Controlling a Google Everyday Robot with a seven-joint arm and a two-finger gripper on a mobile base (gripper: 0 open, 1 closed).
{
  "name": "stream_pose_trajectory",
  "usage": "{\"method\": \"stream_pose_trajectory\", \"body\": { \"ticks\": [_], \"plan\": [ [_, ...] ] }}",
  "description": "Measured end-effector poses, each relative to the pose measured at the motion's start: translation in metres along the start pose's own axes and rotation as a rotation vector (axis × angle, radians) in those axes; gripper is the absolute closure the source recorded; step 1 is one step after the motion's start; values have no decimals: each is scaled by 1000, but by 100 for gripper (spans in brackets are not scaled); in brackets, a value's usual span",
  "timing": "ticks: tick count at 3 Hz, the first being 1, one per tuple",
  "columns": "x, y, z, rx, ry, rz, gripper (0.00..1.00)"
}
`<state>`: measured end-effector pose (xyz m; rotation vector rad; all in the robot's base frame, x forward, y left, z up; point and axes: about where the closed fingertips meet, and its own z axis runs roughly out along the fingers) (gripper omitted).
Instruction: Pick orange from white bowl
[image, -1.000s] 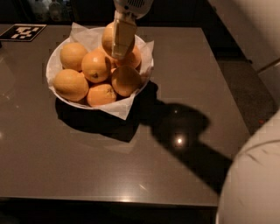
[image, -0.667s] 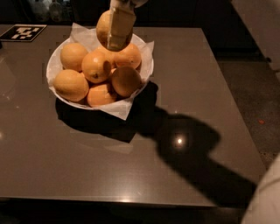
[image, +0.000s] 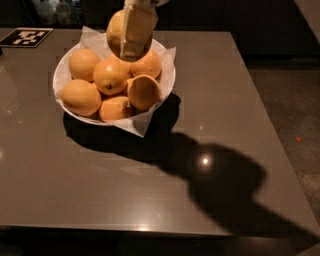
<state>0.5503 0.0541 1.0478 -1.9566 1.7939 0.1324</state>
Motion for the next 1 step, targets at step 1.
{"method": "stream_pose_trajectory", "body": {
  "ticks": [1],
  "plan": [
    [0,12,-3,-15,-5,6,100]
  ]
}}
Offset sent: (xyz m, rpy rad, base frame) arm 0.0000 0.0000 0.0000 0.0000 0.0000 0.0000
